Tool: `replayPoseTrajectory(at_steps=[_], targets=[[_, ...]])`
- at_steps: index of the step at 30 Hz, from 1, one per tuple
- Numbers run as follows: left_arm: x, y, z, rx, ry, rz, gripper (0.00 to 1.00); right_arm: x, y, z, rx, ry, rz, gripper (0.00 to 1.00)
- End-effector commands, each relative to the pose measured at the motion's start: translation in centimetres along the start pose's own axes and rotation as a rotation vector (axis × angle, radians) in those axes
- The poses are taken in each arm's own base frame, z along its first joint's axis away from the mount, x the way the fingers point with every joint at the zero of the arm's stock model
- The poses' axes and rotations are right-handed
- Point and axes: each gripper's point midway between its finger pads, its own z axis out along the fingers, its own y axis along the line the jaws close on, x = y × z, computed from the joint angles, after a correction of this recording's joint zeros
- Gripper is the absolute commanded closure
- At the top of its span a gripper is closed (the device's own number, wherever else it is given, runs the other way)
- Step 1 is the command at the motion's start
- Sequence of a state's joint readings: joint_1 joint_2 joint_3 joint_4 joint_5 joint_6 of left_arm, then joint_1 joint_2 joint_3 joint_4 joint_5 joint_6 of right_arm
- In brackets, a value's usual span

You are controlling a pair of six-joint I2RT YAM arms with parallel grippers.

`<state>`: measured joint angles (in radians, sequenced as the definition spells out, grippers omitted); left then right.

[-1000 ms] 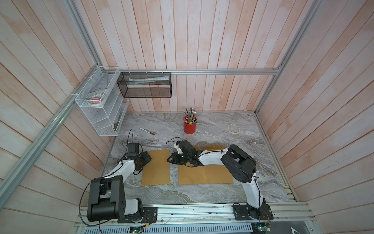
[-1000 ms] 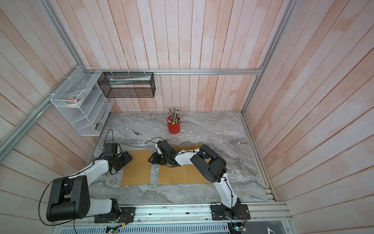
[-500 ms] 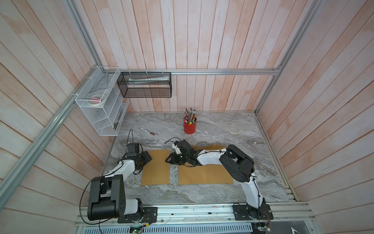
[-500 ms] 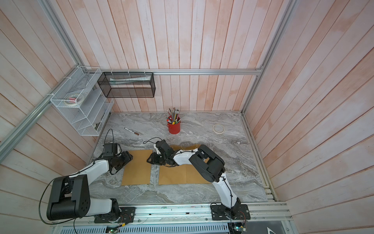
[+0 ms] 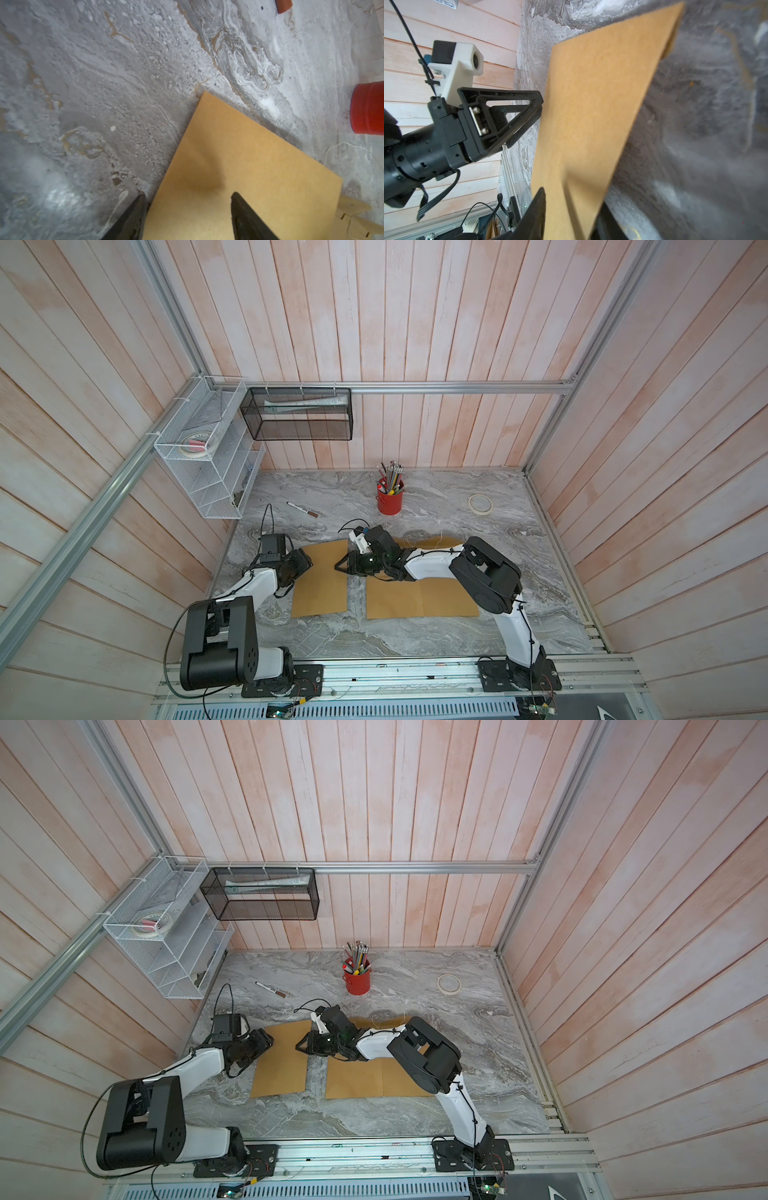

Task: Open the file bag
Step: Pick up the file bag from the center of the board.

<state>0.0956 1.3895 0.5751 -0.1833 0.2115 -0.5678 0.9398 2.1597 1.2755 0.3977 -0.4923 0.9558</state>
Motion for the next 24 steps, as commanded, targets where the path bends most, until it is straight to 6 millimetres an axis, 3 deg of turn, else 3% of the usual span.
replayPoseTrajectory(at_steps=[1,5,8,14,18,24], targets=[[3.1,1.1,0.5,-0.007,0.104,-0.032,0.33,-0.4,1.4,-0.4,-0.044,-0.005,-0.021,0.76],[2.2,-0.2,-0.5,0.043,0.063,-0.036,0.33,-0.5,1.4,-0.9,-0.056,-0.015,-0.029,0.94],[1.2,-1.5,-1.6,0.093,0.028,-0.029,0.32,-1.0,1.8,-2.2,-0.063,-0.04,-0.055,0.99],[-0.9,-4.7,-4.2,0.213,-0.044,-0.003,0.29,-2.4,3.1,-5.9,-0.081,-0.085,-0.138,1.0],[-2.2,-7.8,-6.7,0.357,-0.105,0.03,0.28,-3.3,4.5,-8.8,-0.096,-0.094,-0.213,1.0],[-2.7,-12.0,-9.7,0.551,-0.143,0.107,0.27,-4.7,6.0,-13.4,-0.073,-0.129,-0.297,1.0]])
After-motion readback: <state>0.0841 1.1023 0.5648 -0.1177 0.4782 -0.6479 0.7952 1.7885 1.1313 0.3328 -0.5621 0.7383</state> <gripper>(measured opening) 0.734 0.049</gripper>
